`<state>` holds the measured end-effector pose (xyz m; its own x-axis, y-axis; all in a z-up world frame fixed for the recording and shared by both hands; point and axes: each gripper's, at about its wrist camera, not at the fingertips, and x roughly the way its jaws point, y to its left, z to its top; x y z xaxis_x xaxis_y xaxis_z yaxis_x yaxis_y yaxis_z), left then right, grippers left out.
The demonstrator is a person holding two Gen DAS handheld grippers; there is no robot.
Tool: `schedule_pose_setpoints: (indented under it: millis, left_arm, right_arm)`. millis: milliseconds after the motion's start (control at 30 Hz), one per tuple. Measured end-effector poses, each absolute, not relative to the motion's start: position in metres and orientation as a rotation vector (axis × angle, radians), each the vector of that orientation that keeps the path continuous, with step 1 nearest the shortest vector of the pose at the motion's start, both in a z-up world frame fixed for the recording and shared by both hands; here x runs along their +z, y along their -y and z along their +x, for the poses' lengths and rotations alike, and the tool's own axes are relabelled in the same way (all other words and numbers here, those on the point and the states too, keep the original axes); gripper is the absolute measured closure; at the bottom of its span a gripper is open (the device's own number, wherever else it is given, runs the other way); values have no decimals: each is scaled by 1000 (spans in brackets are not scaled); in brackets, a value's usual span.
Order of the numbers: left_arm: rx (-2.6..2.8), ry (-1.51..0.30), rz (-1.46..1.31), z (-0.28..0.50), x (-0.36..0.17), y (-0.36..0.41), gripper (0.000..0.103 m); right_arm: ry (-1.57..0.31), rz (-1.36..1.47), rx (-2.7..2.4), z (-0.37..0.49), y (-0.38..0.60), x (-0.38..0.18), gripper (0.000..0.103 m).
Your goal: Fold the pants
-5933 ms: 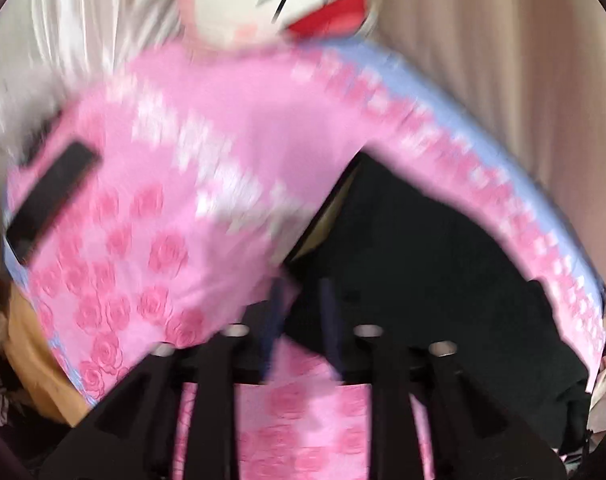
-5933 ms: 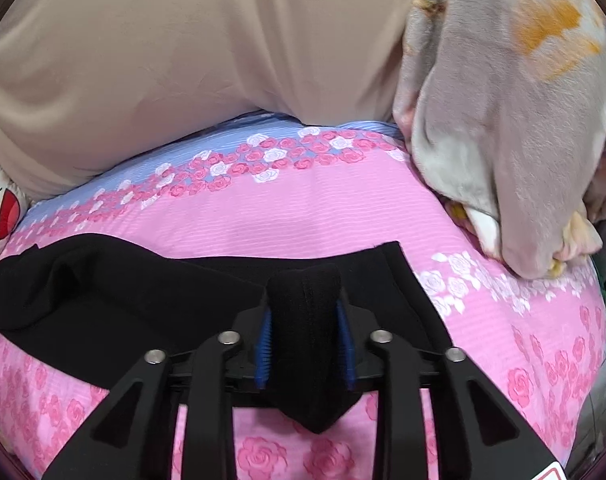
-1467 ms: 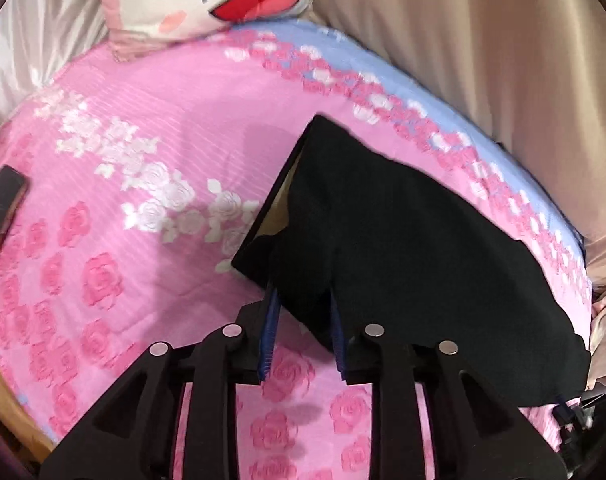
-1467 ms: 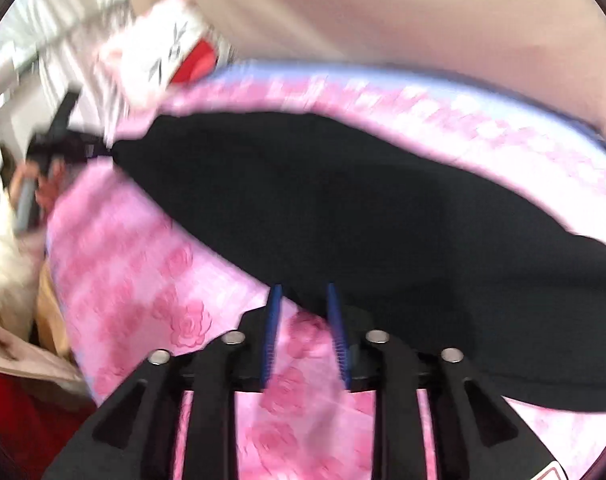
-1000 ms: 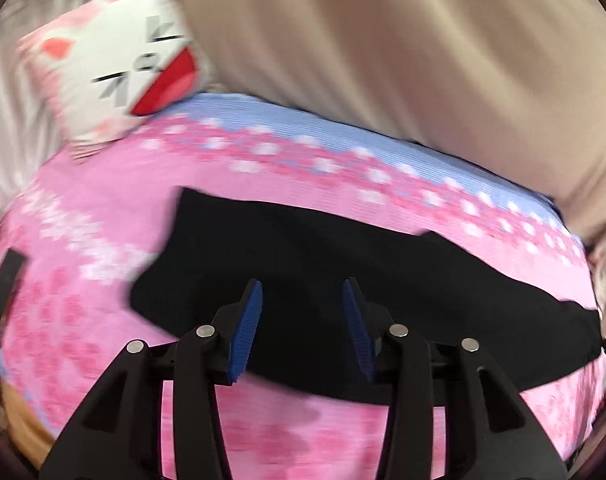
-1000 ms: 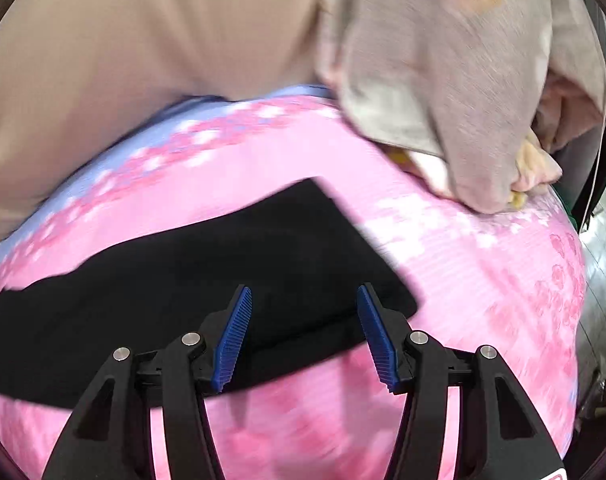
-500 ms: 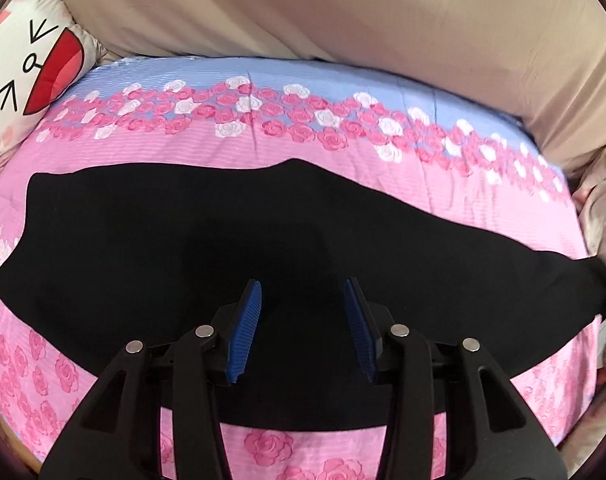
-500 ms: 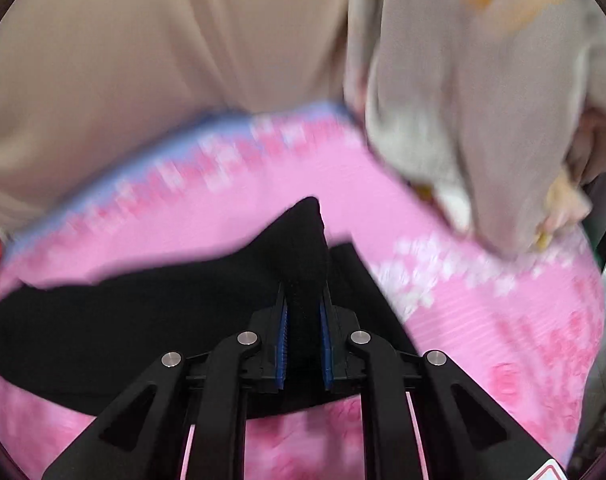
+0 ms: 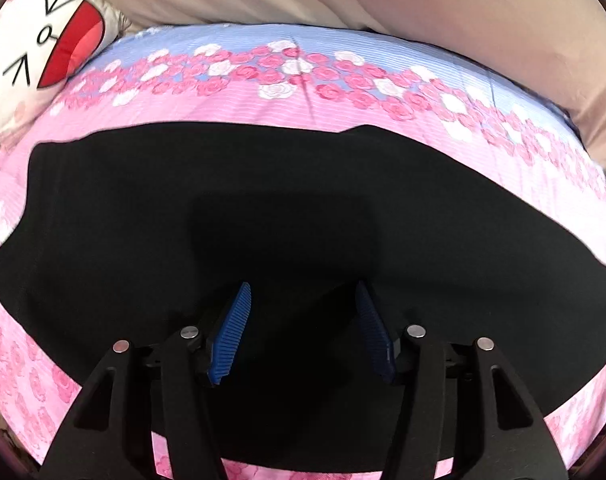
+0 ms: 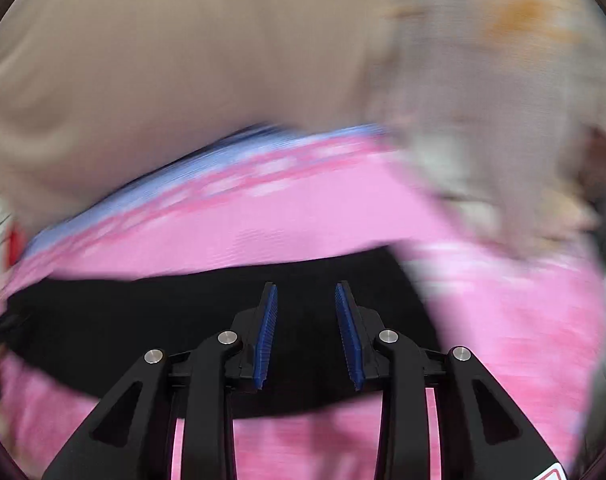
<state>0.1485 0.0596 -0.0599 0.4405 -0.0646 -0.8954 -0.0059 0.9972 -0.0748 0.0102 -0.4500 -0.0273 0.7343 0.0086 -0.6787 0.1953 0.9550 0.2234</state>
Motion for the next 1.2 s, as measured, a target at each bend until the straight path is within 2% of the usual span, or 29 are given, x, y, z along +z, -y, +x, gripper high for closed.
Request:
schedule_pose_setpoints:
  millis: [67,100,200,233,367,567,600,633,700,800,833,933,967,1033,1133,1200]
  left_arm:
    - [-40,-1101,-87,146,-56,-67,50]
    - [-32,-1086,-87,144,-53,-73,50]
    - [22,-1055,-72,141,-52,-99,43]
    - [47,-1049,-67,141,-53,-109,42]
    - [131,-1053,-95,145,-69,-156,40]
    - [63,-1036,-118,142,-68,-176,42]
    - [52,-1033,-114,141,-68,-177,41]
    - [35,-1029,-106,140,-68,-179,41]
    - [14,-1023,-101,137,-68,-182,41]
    - [-6,-1013,-106,137,-68,-186,41]
    - [-4,-1007,-102,137,-68,-187,41]
    - [9,-992,-69,140,-70,-181,33]
    - [11,-990,-52,139,-68,-179,33]
    - [18,-973,-58,135,-59,-186,33]
    - [101,-925,-109,132,-38,-219,33]
    - [173,-917,-135,138,-35,-241,31]
  right_arm:
    - [-787,254,28,41,400,-35,72]
    - [-805,226,98,56,374,-38,69]
    - [-803,144,256,104,295,-37,46]
    - [-811,119,318,122,266,-37,43]
    - [-844,1,479,181,164,-42,43]
    - [-984,-9,637,262,59,-69,43]
    - [-1004,-4,651,267,47,-74,47]
    - [-1031,-6,677,275,33,-84,84]
    - [-1016,-106,672,275,6,-85,91]
    - [-844,-178,616,267,6,-52,97]
    - [-826,-167,594,274,10,-50,103]
    - [-960,-231,488,311,12,-96,103]
    - [-930,-201,500,310,16,-96,101]
    - [-921,-130,512,302,28,-77,99]
    - [-810,-64,554,266,50,-34,97]
    - [-829,-45,607,245,51,-30,97]
